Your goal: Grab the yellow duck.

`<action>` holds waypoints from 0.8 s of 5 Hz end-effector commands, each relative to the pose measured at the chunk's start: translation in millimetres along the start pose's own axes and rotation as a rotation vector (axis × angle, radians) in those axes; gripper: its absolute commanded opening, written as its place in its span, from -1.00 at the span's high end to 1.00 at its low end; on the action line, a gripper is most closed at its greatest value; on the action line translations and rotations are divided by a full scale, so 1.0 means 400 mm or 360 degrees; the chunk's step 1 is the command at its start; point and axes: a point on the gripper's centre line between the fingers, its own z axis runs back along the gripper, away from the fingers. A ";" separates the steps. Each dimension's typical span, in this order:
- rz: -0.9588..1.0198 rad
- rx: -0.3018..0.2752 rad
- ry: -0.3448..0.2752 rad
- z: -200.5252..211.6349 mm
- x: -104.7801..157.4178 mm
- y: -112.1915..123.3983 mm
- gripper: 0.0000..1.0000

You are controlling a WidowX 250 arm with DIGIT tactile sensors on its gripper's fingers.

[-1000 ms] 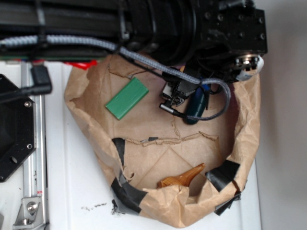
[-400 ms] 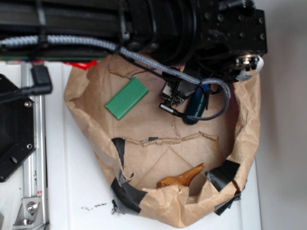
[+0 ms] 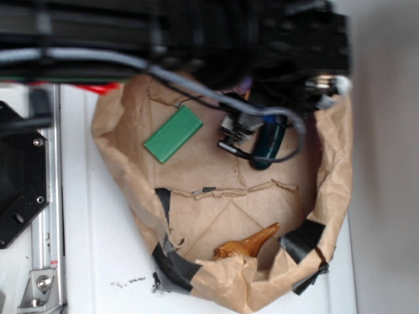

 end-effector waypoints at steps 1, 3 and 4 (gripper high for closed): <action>0.0185 0.0168 -0.0257 0.042 -0.024 0.040 -1.00; 0.0197 0.0110 -0.0240 0.022 0.027 0.057 -1.00; 0.0210 0.0114 -0.0212 0.016 0.037 0.073 -1.00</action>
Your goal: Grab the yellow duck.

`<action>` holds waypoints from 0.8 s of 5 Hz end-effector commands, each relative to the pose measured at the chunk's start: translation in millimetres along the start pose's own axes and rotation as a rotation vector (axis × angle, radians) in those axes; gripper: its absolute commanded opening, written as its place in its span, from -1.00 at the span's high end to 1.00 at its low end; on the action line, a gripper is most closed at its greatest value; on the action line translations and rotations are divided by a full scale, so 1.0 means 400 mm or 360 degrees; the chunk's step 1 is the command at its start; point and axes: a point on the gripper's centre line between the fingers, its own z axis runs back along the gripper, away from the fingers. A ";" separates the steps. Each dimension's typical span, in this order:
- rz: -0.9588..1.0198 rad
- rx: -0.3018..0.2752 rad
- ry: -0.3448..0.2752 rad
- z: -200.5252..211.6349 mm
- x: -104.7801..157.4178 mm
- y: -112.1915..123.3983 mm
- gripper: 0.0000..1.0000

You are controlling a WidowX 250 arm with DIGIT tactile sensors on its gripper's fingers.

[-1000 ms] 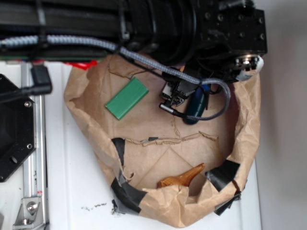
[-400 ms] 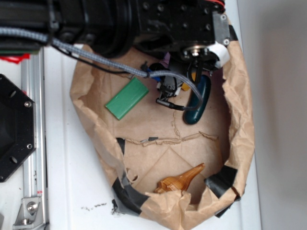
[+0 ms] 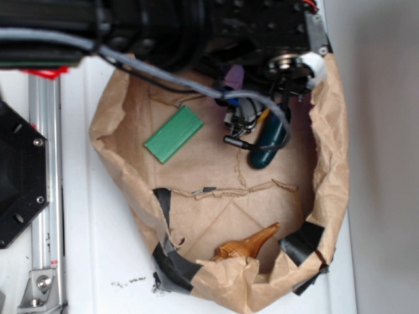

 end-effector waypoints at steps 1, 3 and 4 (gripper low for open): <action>-0.0013 0.0088 0.0075 -0.031 0.038 0.040 -1.00; -0.0222 -0.0030 0.0161 -0.074 0.035 -0.058 -1.00; -0.0364 -0.0184 0.0111 -0.055 0.029 -0.137 -1.00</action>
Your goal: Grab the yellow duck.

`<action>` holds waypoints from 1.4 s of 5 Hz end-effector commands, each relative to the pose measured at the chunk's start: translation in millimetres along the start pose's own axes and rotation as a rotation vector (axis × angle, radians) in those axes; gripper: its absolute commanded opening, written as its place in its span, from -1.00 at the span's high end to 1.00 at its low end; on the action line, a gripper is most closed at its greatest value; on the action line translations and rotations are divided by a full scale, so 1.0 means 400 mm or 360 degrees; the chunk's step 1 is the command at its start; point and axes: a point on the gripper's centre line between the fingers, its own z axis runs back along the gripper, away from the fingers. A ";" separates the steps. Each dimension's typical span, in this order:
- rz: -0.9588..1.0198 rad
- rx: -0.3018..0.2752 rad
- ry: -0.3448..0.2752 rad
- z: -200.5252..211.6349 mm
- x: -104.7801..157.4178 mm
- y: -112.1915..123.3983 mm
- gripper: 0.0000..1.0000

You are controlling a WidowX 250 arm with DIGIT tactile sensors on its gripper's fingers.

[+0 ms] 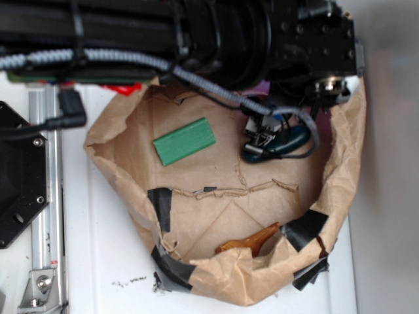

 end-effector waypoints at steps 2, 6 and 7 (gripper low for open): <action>-0.0330 -0.0185 -0.0042 0.000 -0.013 -0.142 -1.00; -0.0270 -0.0174 -0.0104 0.007 0.012 -0.122 1.00; -0.0235 -0.0149 -0.0131 0.018 0.018 -0.104 1.00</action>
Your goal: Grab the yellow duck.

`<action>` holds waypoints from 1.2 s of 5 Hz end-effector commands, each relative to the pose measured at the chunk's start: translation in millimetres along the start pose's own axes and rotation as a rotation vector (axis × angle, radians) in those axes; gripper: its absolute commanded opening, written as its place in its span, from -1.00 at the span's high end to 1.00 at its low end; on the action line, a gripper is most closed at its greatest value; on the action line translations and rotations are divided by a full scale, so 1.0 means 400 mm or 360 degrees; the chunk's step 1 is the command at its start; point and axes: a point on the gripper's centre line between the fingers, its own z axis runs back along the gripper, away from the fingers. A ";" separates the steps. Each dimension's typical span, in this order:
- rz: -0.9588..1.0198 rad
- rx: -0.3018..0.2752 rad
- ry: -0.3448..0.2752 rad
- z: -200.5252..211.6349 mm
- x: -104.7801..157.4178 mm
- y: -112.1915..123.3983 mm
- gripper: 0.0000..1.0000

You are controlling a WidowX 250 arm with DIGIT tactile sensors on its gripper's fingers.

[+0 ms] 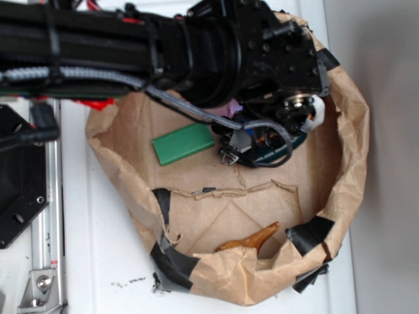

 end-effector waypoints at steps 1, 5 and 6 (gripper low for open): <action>0.0008 0.0082 -0.0074 0.034 0.011 0.026 1.00; 0.0429 -0.0066 -0.0214 0.314 -0.033 -0.093 1.00; 0.0437 -0.0054 -0.0239 0.345 -0.014 -0.139 1.00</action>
